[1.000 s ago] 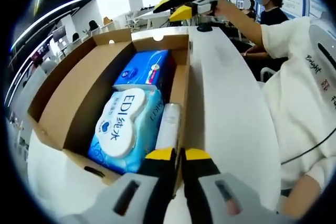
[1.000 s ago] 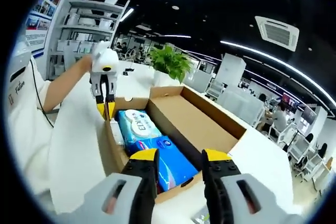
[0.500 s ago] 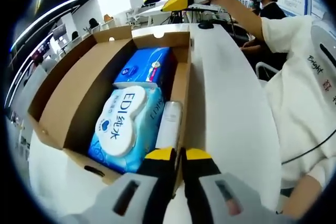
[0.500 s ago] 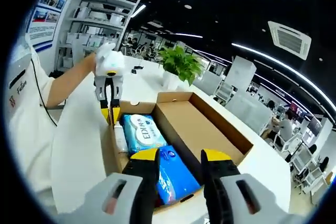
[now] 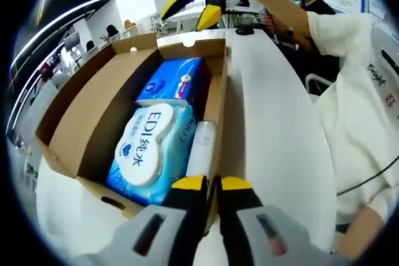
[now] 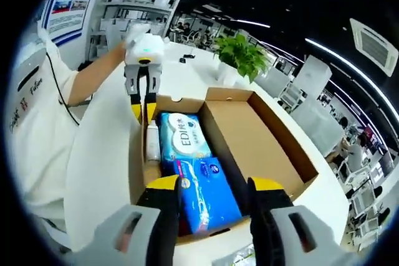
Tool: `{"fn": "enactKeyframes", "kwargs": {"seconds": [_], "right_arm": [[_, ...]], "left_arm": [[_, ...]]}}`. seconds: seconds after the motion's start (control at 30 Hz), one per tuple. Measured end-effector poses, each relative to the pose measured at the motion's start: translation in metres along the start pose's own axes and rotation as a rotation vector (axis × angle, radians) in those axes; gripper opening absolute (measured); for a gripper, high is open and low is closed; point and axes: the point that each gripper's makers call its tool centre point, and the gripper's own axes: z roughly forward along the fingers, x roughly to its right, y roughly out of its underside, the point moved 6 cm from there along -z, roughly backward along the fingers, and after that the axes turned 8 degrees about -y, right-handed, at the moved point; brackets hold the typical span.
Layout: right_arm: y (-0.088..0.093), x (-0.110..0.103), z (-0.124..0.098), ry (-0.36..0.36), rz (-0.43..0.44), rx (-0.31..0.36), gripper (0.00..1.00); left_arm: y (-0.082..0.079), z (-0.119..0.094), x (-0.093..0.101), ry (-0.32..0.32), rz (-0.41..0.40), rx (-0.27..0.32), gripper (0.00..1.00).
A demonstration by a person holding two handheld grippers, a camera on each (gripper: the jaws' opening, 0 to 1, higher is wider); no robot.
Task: Operate the shoe box by opening the lid, removing the specified soft item, and placing it in the target area until the item is outside and the box remains undamaged.
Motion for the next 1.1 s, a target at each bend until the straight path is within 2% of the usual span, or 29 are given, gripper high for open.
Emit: {"fn": "enactKeyframes", "kwargs": {"seconds": [0.07,0.17,0.2,0.23,0.53,0.63,0.73,0.9,1.1], "right_arm": [[-0.009,-0.003,0.0,-0.041,0.023,0.043,0.49],[-0.007,-0.001,0.005,-0.038,0.001,-0.01,0.56],[-0.001,0.001,0.009,-0.042,-0.013,-0.058,0.55],[0.002,0.0,0.013,-0.067,-0.002,-0.073,0.54],[0.006,-0.002,0.028,-0.13,-0.038,-0.128,0.55],[0.013,-0.002,0.037,-0.158,-0.065,-0.203,0.52],[0.012,0.005,0.045,-0.167,-0.052,-0.211,0.48],[0.011,0.005,0.055,-0.212,-0.06,-0.238,0.5],[0.005,-0.006,0.063,-0.289,-0.053,-0.243,0.49]], "left_arm": [[0.0,0.0,0.0,-0.001,0.0,0.001,0.07],[0.0,0.0,0.0,0.0,0.0,0.002,0.06],[0.0,0.0,0.0,0.001,0.001,0.004,0.06],[0.0,0.0,0.0,0.002,0.0,0.006,0.06],[0.0,0.0,0.0,0.001,-0.001,0.012,0.06],[0.0,-0.001,0.0,0.003,-0.002,0.018,0.06],[0.0,-0.001,0.0,0.002,-0.003,0.025,0.07],[0.0,-0.001,-0.001,0.005,-0.004,0.038,0.06],[0.0,0.0,-0.001,0.005,-0.003,0.04,0.06]]}}
